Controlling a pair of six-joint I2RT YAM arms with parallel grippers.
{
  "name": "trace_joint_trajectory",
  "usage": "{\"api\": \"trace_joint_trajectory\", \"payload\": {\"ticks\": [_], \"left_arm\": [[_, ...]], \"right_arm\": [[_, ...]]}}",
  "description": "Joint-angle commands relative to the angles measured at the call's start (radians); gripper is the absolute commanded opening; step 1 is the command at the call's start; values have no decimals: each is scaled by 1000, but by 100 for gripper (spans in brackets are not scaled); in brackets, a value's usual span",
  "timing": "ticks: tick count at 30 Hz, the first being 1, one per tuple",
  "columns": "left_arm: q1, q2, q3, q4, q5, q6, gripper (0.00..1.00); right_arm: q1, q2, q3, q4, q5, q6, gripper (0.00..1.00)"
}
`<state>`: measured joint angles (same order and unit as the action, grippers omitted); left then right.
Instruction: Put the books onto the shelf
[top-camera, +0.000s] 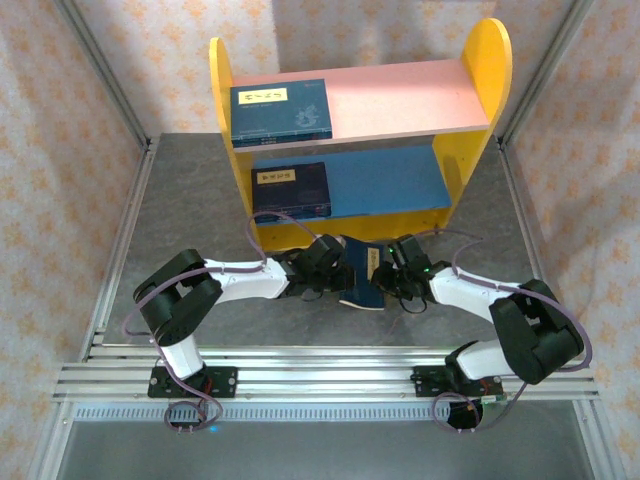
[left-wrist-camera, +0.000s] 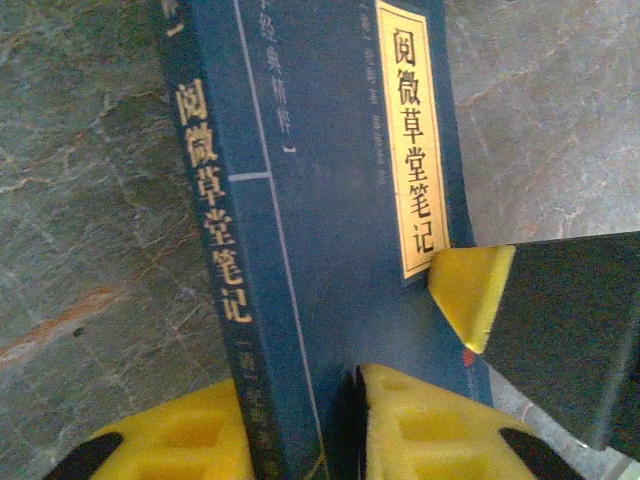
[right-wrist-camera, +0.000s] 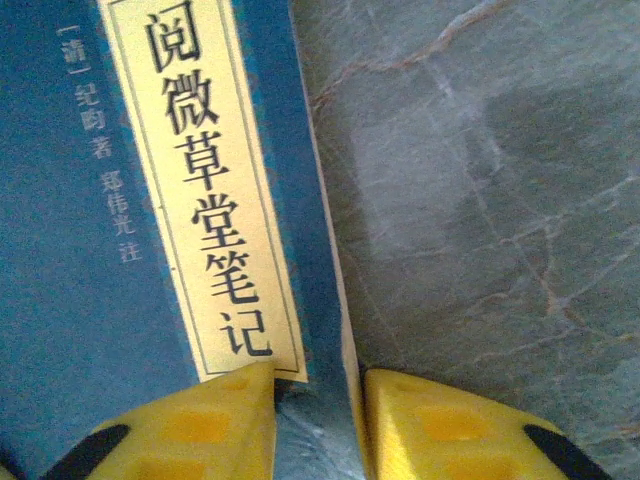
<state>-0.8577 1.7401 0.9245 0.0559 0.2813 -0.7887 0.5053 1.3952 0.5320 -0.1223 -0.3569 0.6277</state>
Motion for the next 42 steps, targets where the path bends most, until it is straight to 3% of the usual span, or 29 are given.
{"api": "trace_joint_trajectory", "payload": {"ticks": [1, 5, 9, 15, 19, 23, 27, 32, 36, 42], "left_arm": [[-21, -21, 21, 71, 43, 6, 22], [-23, -34, 35, 17, 20, 31, 13], [-29, -54, 57, -53, 0, 75, 6], [-36, -144, 116, -220, -12, 200, 0], [-44, -203, 197, -332, 56, 311, 0], [-57, -269, 324, -506, 89, 461, 0], [-60, -367, 414, -593, 79, 557, 0], [-60, -443, 610, -731, -59, 610, 0], [-60, -422, 822, -822, -308, 588, 0], [-48, -370, 982, -682, -453, 612, 0]], "right_arm": [[76, 109, -51, -20, -130, -2, 36], [74, 66, -29, -75, -88, -19, 51], [55, -24, 16, -167, -31, -42, 59], [-55, -297, 110, -367, 11, -111, 70], [-154, -418, 238, -502, 25, -193, 73], [-312, -462, 374, -591, -88, -268, 71], [-376, -481, 454, -620, -106, -295, 71], [-423, -489, 558, -634, -106, -327, 71], [-432, -488, 641, -595, -115, -329, 71], [-432, -479, 727, -455, -208, -257, 72]]}}
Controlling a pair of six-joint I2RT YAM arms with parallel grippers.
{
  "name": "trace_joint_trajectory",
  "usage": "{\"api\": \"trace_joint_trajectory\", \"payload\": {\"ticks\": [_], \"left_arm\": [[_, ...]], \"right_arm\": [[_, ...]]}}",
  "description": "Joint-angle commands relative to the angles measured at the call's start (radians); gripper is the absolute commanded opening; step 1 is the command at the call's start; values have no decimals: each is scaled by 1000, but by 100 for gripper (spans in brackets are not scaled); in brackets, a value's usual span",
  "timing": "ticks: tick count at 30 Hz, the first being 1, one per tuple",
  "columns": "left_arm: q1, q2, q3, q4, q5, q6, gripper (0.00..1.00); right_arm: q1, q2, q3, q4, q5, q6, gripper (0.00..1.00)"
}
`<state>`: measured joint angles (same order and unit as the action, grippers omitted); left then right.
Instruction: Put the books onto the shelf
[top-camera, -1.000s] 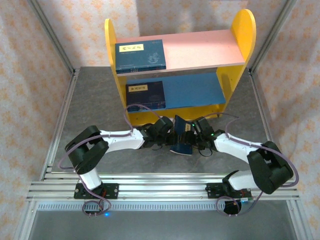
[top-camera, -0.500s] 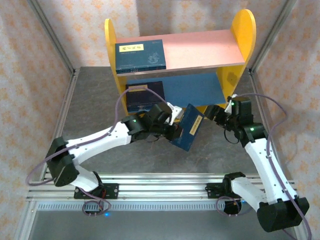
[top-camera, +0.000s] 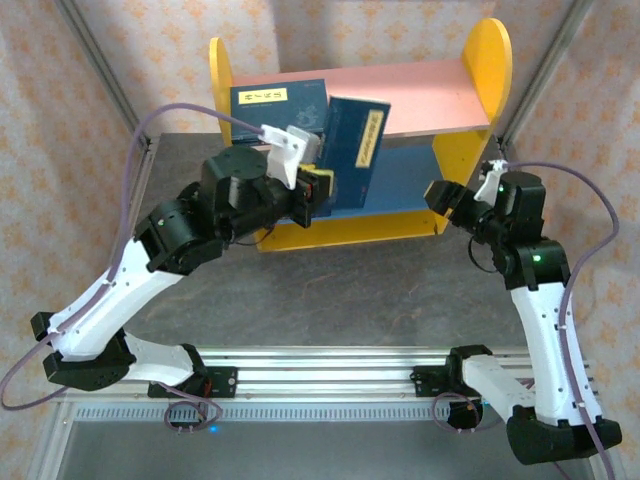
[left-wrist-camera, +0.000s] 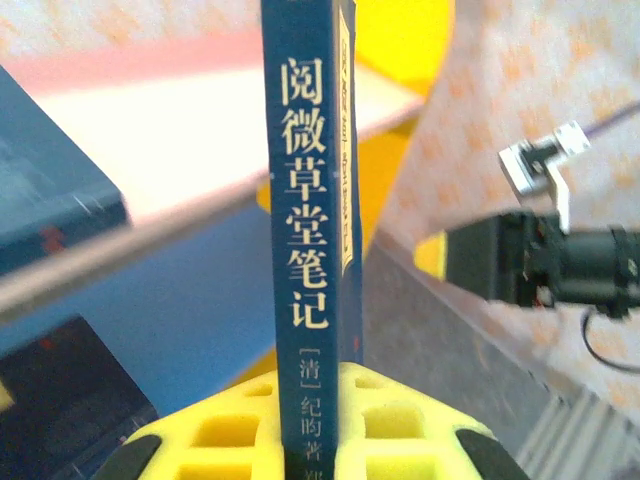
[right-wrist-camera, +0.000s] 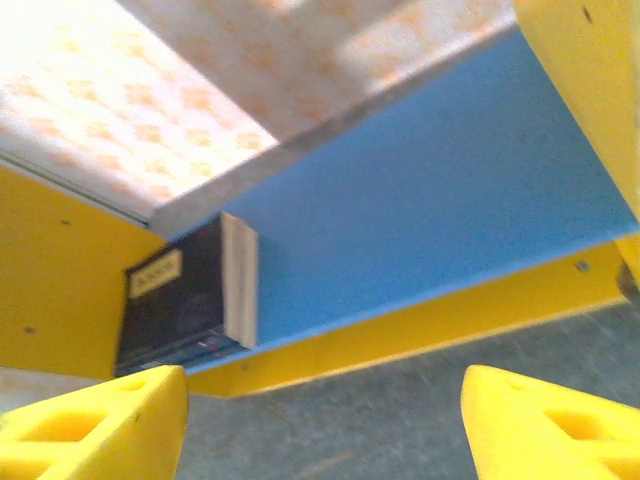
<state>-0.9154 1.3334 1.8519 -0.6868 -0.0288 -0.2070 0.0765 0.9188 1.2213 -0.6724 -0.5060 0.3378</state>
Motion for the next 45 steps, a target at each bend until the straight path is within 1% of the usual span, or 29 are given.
{"api": "trace_joint_trajectory", "payload": {"ticks": [1, 5, 8, 11, 15, 17, 20, 24, 26, 28, 30, 34, 40, 43, 45], "left_arm": [[16, 50, 75, 92, -154, 34, 0], [56, 97, 138, 216, -128, 17, 0], [90, 127, 174, 296, -119, -16, 0], [127, 149, 200, 383, -107, -48, 0], [156, 184, 265, 457, -124, -77, 0], [163, 197, 276, 499, -141, -88, 0], [164, 208, 249, 602, -167, -92, 0], [165, 219, 186, 731, -148, -131, 0], [165, 209, 105, 849, -125, -155, 0], [166, 198, 28, 955, -128, -178, 0], [165, 197, 4, 980, -147, -192, 0], [165, 200, -36, 1033, -118, -207, 0], [164, 174, -103, 1097, -115, -240, 0], [164, 157, -132, 1107, -133, -260, 0], [164, 143, -167, 1139, -148, -277, 0]], "right_arm": [[-3, 0, 48, 128, -81, 54, 72], [-3, 19, 74, 249, -155, 133, 72], [4, 36, 92, 335, -187, 192, 75], [26, 53, 115, 418, -193, 237, 80], [78, 115, 187, 492, -188, 268, 84], [110, 151, 224, 527, -183, 282, 89], [154, 205, 266, 605, -184, 321, 94], [216, 278, 318, 675, -160, 349, 98], [243, 316, 343, 687, -141, 345, 99], [267, 347, 358, 727, -127, 357, 100], [288, 377, 373, 759, -120, 371, 100], [330, 432, 407, 789, -108, 382, 100], [354, 477, 412, 844, -95, 416, 99], [358, 501, 426, 866, -97, 432, 94], [359, 518, 438, 889, -107, 448, 85]]}}
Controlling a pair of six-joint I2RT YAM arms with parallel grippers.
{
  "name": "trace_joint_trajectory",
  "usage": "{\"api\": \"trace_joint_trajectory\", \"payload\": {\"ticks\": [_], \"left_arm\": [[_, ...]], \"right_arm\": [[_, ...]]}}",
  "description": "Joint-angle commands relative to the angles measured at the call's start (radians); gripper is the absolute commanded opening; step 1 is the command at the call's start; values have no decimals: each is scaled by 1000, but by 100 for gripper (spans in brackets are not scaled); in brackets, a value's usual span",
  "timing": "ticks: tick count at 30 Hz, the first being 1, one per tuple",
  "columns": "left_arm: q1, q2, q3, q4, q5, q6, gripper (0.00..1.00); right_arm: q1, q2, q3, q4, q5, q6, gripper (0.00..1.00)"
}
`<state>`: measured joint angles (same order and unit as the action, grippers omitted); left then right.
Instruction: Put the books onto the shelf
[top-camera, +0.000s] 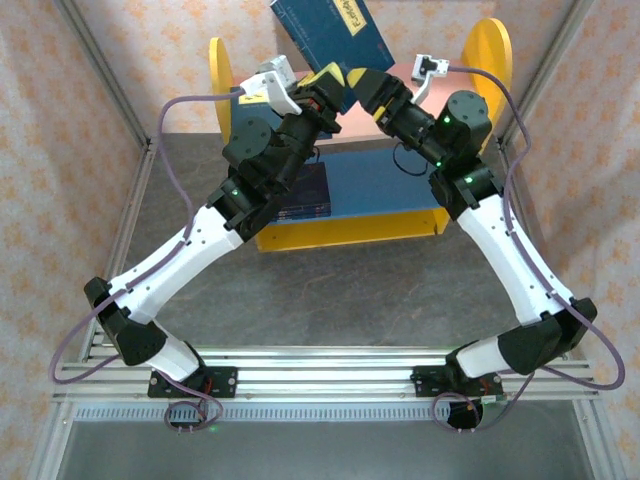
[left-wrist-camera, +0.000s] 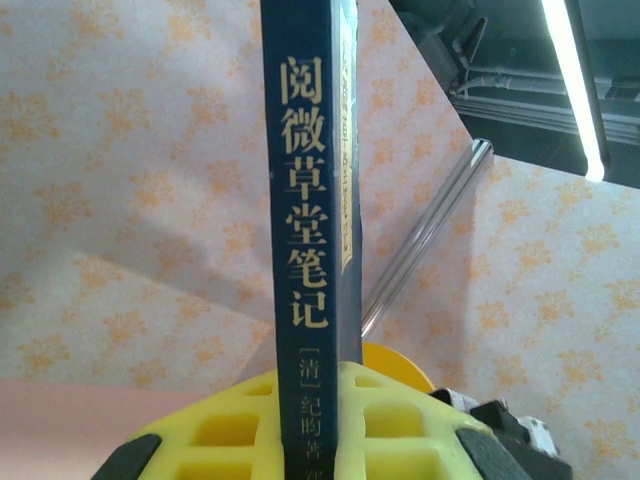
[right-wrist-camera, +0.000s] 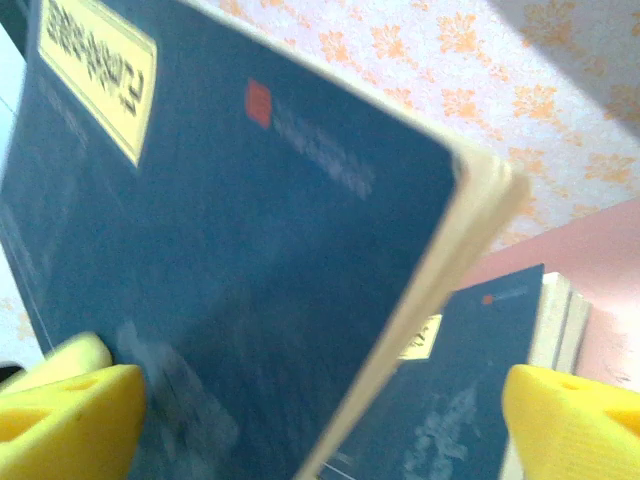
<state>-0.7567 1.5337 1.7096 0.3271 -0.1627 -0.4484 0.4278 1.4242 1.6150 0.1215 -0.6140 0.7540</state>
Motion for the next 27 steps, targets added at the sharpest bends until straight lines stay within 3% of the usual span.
{"api": "trace_joint_trajectory", "payload": {"ticks": [1, 4, 5, 8, 15, 22, 27], "left_arm": [[5, -62, -34, 136, -15, -39, 0], [5, -62, -33, 125, -19, -41, 0], [5, -60, -26, 111, -23, -41, 0], [5, -56, -23, 98, -26, -43, 0], [5, -48, 5, 33, -40, -40, 0], [6, -107, -2, -95, -73, 12, 45], [22, -182, 37, -319, -64, 49, 58]], "right_arm": [[8, 20, 49, 101, -1, 38, 80], [10, 34, 60, 112, -1, 49, 65], [9, 35, 60, 113, 0, 52, 55], [10, 38, 58, 118, 2, 54, 38], [11, 32, 51, 117, 6, 42, 11], [7, -16, 1, 112, 40, -21, 0], [-13, -63, -52, 144, 35, -38, 0]]}}
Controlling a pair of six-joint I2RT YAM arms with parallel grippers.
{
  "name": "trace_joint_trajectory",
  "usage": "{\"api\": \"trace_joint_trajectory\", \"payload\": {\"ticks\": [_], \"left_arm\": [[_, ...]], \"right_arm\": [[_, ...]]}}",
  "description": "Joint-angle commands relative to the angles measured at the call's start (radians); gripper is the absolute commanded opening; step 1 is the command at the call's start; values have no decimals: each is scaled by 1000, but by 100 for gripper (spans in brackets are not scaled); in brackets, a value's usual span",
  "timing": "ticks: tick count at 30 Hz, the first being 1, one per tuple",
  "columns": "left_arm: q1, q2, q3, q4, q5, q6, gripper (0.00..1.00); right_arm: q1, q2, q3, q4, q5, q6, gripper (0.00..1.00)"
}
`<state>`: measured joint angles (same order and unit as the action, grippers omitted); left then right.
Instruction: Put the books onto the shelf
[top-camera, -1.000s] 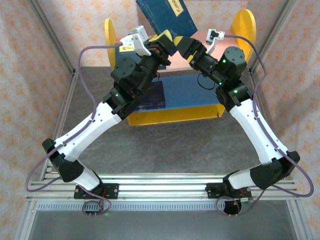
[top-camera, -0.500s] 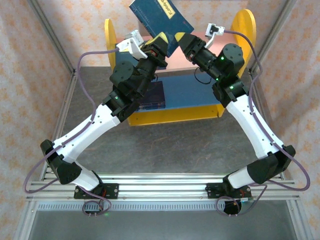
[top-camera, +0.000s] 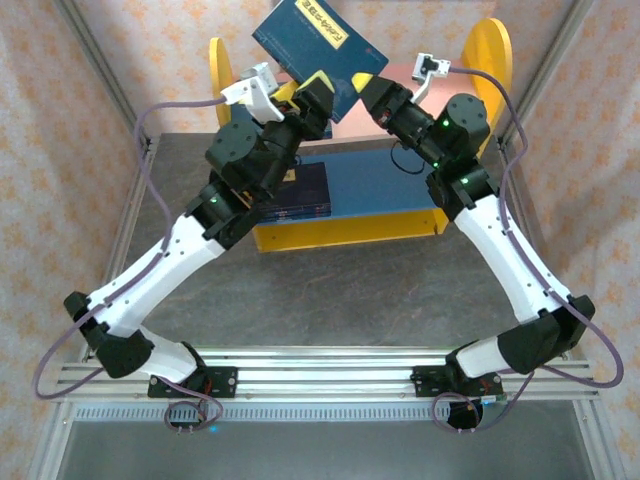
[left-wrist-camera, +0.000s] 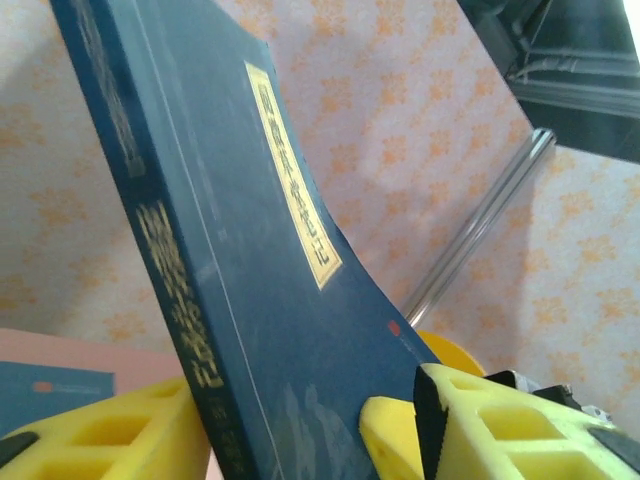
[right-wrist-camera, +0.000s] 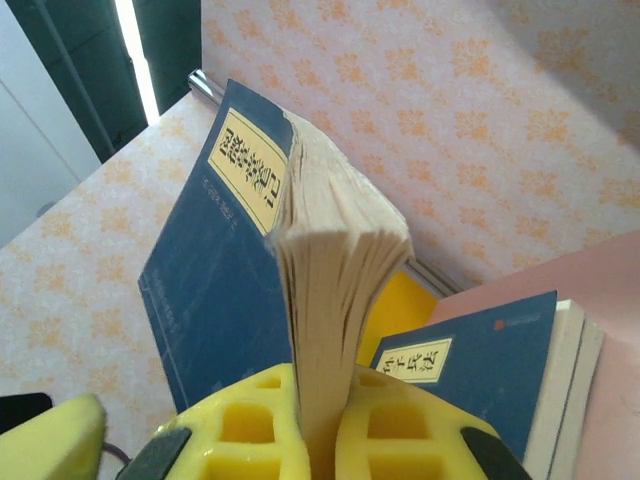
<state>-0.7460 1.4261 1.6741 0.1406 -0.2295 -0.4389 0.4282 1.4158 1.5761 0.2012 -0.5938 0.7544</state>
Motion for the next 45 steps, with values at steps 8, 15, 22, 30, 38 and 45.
{"api": "trace_joint_trajectory", "payload": {"ticks": [8, 15, 22, 30, 38, 45], "left_arm": [[198, -109, 335, -686, 237, 29, 67], [430, -56, 470, -863, 624, -14, 70], [451, 9, 474, -930, 776, 30, 72], [478, 67, 448, -949, 816, 46, 73], [484, 81, 426, -901, 886, 32, 74], [485, 73, 430, -908, 898, 39, 74]], "right_arm": [[-73, -98, -38, 42, -38, -44, 0], [-112, -126, -21, -86, -110, -110, 0], [-123, -150, 8, -232, -178, -193, 0], [-128, -159, 21, -270, -258, -184, 0], [-128, -146, 7, -218, -310, -134, 0], [-132, -111, -22, -55, -393, 4, 0]]}}
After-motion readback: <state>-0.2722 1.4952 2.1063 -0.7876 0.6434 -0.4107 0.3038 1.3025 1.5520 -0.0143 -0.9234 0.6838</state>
